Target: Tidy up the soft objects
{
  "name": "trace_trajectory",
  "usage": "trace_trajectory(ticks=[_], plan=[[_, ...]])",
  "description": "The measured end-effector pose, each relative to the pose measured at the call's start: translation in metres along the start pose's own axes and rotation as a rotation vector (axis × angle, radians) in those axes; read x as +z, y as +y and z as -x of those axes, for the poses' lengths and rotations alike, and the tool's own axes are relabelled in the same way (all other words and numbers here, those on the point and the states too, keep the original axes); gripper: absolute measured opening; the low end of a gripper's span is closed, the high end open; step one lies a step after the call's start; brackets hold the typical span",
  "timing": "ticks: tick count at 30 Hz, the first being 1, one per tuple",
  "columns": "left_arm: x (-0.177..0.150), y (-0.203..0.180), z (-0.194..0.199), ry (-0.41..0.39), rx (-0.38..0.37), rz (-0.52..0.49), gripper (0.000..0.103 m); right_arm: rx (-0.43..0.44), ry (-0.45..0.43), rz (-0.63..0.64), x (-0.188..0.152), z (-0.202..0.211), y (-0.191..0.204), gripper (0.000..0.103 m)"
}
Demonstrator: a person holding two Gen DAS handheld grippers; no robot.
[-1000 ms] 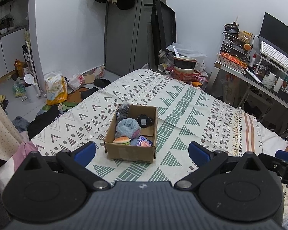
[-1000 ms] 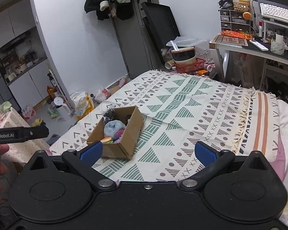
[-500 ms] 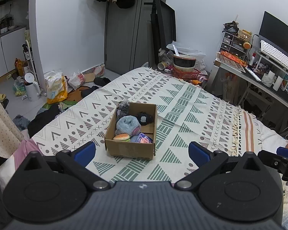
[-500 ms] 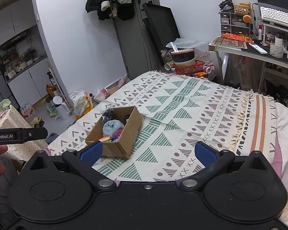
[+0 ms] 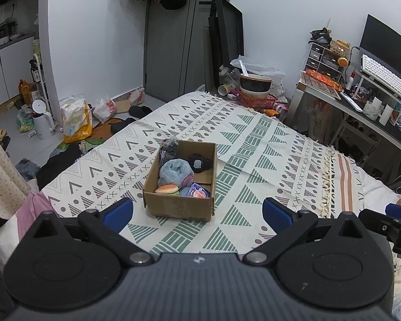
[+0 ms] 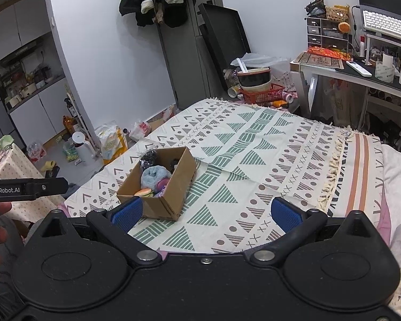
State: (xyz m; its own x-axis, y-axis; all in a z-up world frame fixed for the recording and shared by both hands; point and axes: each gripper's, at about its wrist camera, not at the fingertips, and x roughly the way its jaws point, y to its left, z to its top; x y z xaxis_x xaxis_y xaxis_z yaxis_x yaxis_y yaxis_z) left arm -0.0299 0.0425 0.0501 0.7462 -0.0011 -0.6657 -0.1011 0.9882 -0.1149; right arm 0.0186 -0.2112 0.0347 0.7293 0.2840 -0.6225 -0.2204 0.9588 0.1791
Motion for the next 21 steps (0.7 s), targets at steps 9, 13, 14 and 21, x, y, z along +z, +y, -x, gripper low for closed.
trace_trajectory(ticks=[9,13,14,21], plan=[[-0.0008,0.0002,-0.0081,0.013,0.003,0.009,0.102,-0.004,0.005,-0.001,-0.0001,-0.0002,-0.0011,0.103],[-0.0006,-0.0001,-0.0084,0.011,-0.009,0.013,0.102,-0.006,0.004,-0.001,-0.0003,-0.0004,-0.0009,0.103],[-0.0004,0.0,-0.0084,0.01,-0.012,0.013,0.102,-0.007,0.003,-0.001,-0.0005,-0.0002,-0.0011,0.103],[-0.0011,-0.0019,-0.0088,0.013,-0.007,0.008,0.102,-0.009,0.002,-0.005,-0.0002,-0.0013,-0.0048,0.103]])
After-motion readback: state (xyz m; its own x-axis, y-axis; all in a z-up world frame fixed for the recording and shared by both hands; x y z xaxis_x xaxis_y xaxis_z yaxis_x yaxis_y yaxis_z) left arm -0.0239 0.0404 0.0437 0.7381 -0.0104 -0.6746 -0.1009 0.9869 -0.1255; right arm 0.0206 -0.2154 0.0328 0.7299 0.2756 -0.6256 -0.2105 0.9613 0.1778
